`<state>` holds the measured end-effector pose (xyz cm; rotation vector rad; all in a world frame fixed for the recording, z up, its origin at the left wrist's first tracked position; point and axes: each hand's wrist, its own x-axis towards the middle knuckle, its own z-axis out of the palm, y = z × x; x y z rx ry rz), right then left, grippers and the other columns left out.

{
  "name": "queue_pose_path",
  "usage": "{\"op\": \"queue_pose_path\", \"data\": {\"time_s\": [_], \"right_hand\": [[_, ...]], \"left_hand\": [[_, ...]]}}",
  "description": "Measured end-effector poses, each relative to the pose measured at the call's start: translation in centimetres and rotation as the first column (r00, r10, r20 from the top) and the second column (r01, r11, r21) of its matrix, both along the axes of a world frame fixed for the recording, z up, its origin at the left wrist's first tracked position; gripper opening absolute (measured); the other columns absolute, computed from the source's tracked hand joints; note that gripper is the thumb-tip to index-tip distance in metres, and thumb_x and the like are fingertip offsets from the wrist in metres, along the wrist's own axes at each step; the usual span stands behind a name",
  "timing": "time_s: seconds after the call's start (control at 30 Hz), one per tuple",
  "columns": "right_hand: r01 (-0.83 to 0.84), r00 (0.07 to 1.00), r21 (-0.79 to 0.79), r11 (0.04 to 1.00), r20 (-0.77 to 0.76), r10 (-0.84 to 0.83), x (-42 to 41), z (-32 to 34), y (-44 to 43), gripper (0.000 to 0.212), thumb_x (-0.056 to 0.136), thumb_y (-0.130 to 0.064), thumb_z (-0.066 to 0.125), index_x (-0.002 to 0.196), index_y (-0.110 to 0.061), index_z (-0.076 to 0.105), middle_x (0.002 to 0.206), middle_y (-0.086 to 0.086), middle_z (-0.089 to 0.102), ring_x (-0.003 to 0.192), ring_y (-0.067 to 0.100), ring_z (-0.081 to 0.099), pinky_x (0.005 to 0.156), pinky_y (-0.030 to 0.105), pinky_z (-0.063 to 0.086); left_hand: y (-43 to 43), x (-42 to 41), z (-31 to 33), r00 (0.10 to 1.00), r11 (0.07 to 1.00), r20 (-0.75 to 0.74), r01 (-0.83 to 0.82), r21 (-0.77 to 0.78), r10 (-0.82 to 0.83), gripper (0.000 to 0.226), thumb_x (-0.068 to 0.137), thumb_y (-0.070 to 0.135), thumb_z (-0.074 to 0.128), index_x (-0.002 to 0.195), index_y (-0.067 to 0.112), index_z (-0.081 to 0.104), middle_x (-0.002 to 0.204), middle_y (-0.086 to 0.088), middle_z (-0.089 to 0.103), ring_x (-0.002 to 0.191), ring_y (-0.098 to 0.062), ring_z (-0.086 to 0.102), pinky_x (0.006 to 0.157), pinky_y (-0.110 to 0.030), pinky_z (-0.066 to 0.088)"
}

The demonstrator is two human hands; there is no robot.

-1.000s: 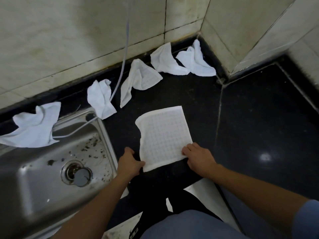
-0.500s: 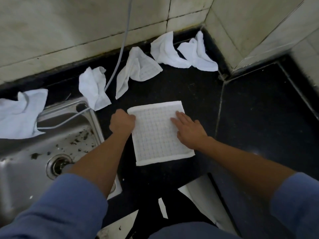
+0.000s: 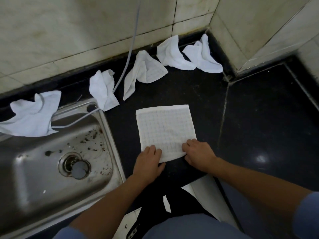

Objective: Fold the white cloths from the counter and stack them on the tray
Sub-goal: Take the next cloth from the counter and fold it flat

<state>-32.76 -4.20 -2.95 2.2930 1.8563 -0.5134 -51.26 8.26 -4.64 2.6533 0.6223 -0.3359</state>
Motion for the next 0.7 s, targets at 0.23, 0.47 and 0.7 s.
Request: {"op": "queue_pose_path", "data": {"time_s": [0.23,0.47,0.7], "right_hand": [[-0.006,0.993,-0.034,0.999,-0.121,0.002,0.8,0.1,-2.3,0.02,0.06,-0.018,0.073,0.073,-0.016,0.057,0.077,0.0,0.057,0.069,0.019,0.059,0.045,0.028,0.037],[0.402,0.789,-0.156,0.902,-0.441,-0.428,4.6,3.0,-0.7,0.011,0.087,-0.026,0.063,0.096,-0.025,0.068,0.077,-0.011,0.059,0.078,0.013,0.06,0.073,0.031,0.049],[0.626,0.683,-0.121,0.771,-0.392,-0.616,8.6,2.0,5.6,0.017,0.084,-0.025,0.068,0.074,-0.014,0.06,0.074,0.002,0.058,0.075,0.023,0.059,0.065,0.032,0.045]], "left_hand": [[0.4,-1.5,0.5,0.988,0.987,-0.08,0.135,0.087,-0.128,0.034,0.05,0.017,0.077,0.079,0.014,0.06,0.081,-0.004,0.06,0.071,-0.021,0.056,0.057,-0.032,0.047],[3.8,-1.5,4.3,0.98,0.964,-0.02,-0.198,-0.18,0.197,0.024,0.08,0.015,0.053,0.101,0.024,0.045,0.09,0.002,0.053,0.078,-0.017,0.054,0.07,-0.033,0.048],[11.0,4.6,3.3,0.706,0.491,-0.12,-0.593,-0.638,0.698,0.011,0.086,0.006,0.056,0.087,0.017,0.056,0.076,-0.007,0.058,0.072,-0.02,0.054,0.062,-0.031,0.044]]}}
